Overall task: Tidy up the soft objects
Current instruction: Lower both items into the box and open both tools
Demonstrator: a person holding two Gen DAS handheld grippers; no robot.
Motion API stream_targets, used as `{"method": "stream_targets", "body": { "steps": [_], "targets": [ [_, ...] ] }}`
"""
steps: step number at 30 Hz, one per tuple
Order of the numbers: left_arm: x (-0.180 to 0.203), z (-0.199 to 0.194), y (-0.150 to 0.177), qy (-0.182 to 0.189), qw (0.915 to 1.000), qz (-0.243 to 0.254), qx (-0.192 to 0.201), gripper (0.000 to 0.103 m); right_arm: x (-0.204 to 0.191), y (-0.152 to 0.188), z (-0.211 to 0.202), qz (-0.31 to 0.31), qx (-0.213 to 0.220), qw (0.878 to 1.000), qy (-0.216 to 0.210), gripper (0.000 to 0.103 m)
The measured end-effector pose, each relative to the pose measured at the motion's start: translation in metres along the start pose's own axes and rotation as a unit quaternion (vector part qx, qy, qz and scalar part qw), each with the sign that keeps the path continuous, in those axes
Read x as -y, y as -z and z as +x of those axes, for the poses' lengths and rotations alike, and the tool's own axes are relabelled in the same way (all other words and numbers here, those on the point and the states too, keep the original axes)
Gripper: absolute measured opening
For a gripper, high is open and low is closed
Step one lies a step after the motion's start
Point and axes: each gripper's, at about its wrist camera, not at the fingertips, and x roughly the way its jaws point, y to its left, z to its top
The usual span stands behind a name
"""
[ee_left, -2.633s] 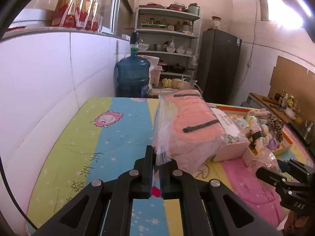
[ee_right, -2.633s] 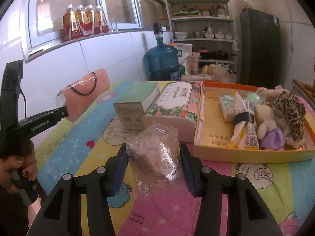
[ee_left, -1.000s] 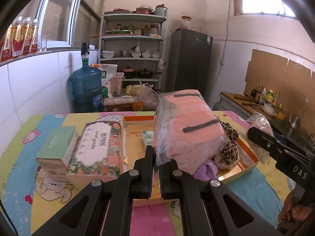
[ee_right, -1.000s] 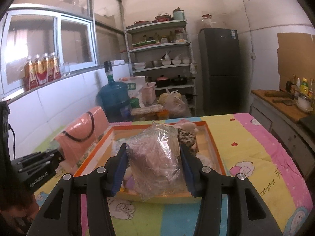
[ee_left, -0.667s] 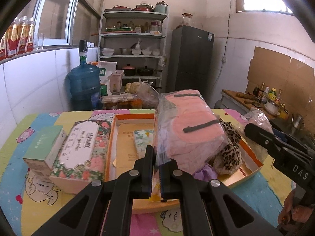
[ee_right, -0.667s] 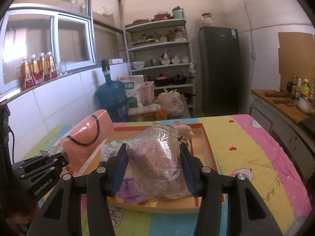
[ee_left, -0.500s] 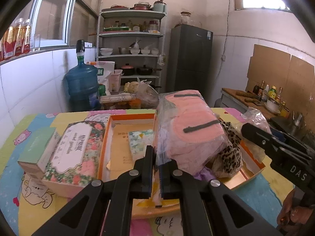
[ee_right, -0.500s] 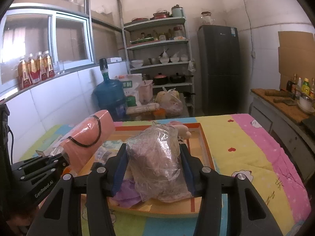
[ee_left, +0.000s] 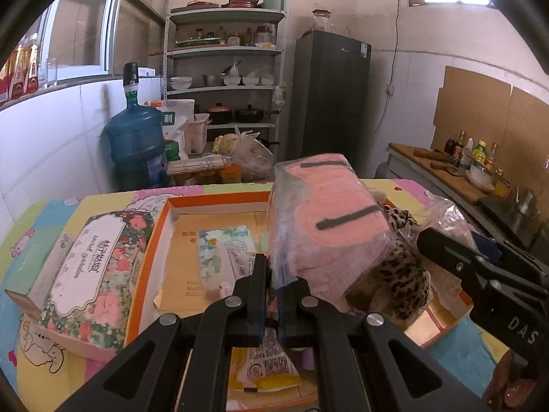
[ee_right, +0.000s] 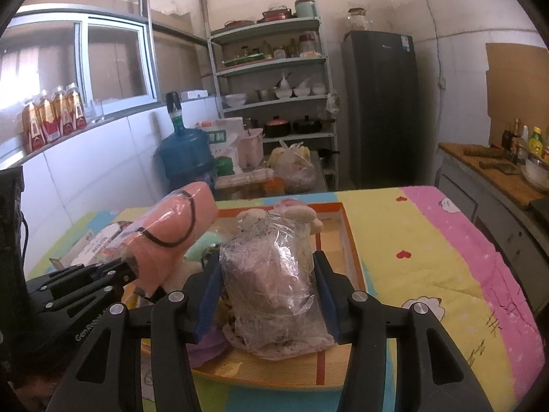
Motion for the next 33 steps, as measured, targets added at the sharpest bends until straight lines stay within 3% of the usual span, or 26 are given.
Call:
{"method": "stream_targets", "body": {
  "steps": [7,20,23,25,33],
  "targets": [
    [0.0,0.016,-0.001,0.003,0.9998,0.0,-0.017,0.005,0.007,0.004,0.016,0.011,-0.017,1.0,-0.006,0.053],
    [0.0,0.02,-0.004,0.023,0.9997,-0.008,-0.009,0.006,0.014,0.008,0.031,0.027,-0.035,0.999,-0.015,0.054],
    [0.002,0.016,-0.005,0.03,0.9995,-0.004,-0.005,0.021,0.016,0.008,0.028,0.032,-0.028,0.999,-0.018,0.056],
    [0.002,0.013,-0.005,0.036,0.9994,-0.004,-0.003,0.048,0.018,0.008,0.027,0.038,-0.025,0.999,-0.019,0.056],
    [-0.007,0.001,-0.004,0.036,0.9992,-0.018,0.006,0.053,0.021,0.007,0.025,0.052,-0.021,0.998,-0.027,0.068]
  ]
}}
